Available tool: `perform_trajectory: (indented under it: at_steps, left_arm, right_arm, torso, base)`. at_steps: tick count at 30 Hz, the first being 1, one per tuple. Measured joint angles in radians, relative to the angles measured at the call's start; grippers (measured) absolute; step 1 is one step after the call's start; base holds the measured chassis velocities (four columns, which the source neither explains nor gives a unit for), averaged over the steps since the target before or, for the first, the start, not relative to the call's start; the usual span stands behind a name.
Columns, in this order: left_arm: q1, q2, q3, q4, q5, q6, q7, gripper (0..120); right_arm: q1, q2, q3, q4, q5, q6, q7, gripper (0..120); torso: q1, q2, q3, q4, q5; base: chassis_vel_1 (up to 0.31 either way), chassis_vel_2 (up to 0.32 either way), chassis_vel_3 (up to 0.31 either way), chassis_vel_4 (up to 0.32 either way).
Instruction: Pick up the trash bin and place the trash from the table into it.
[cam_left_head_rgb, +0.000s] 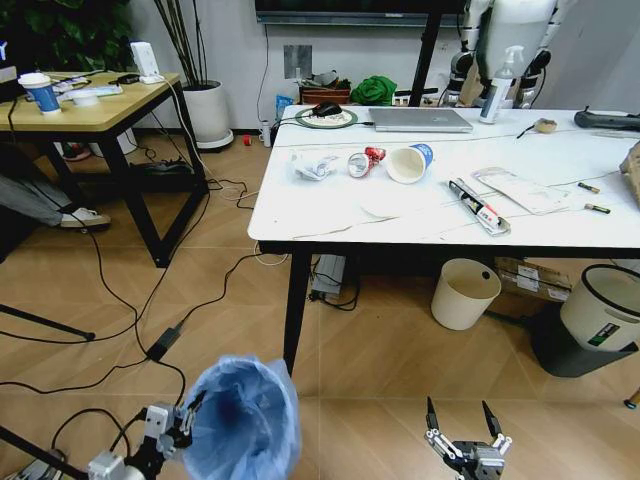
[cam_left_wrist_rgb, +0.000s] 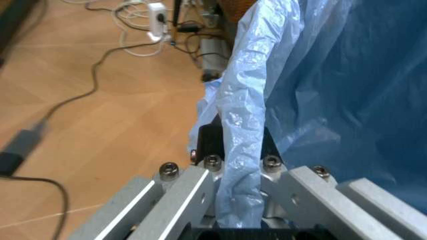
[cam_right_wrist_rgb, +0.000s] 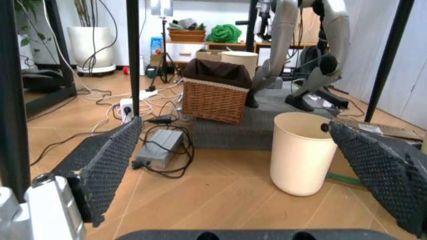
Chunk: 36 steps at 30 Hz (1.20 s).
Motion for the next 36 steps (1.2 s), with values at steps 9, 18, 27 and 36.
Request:
perform_trajectory:
  at_steps: [9,18,27,36]
  left_arm:
    - [0.009,0.032,0.041,-0.117,-0.152,0.157,-0.187,0]
    - [-0.003,0.042,0.081,-0.15,-0.177,0.214,-0.307,0]
    - [-0.009,0.046,0.103,-0.166,-0.105,0.165,-0.313,0]
    - [0.005,0.05,0.122,-0.187,-0.105,0.155,-0.318,0]
  right_arm:
    - [0.014,0.0,0.003,0.0,-0.007,-0.03,0.0,100]
    - [0.008,0.0,0.011,-0.002,-0.006,-0.016,0.001,100]
    - [0.003,0.0,0.015,-0.001,-0.005,-0.007,0.001,100]
    - [0.009,0.0,0.018,-0.004,-0.004,-0.006,0.001,100]
  torso:
    - [0.0,0.0,0.0,-0.0001,-0.0002]
    - [0.0,0.0,0.0,-0.0002,-0.0002]
    - [0.0,0.0,0.0,-0.0001,-0.0002]
    - [0.0,0.0,0.0,-0.0001,-0.0002]
  base:
    - [0.0,0.0,0.0,0.0]
    - [0.0,0.0,0.0,0.0]
    - [0.0,0.0,0.0,0.0]
    - [0.0,0.0,0.0,0.0]
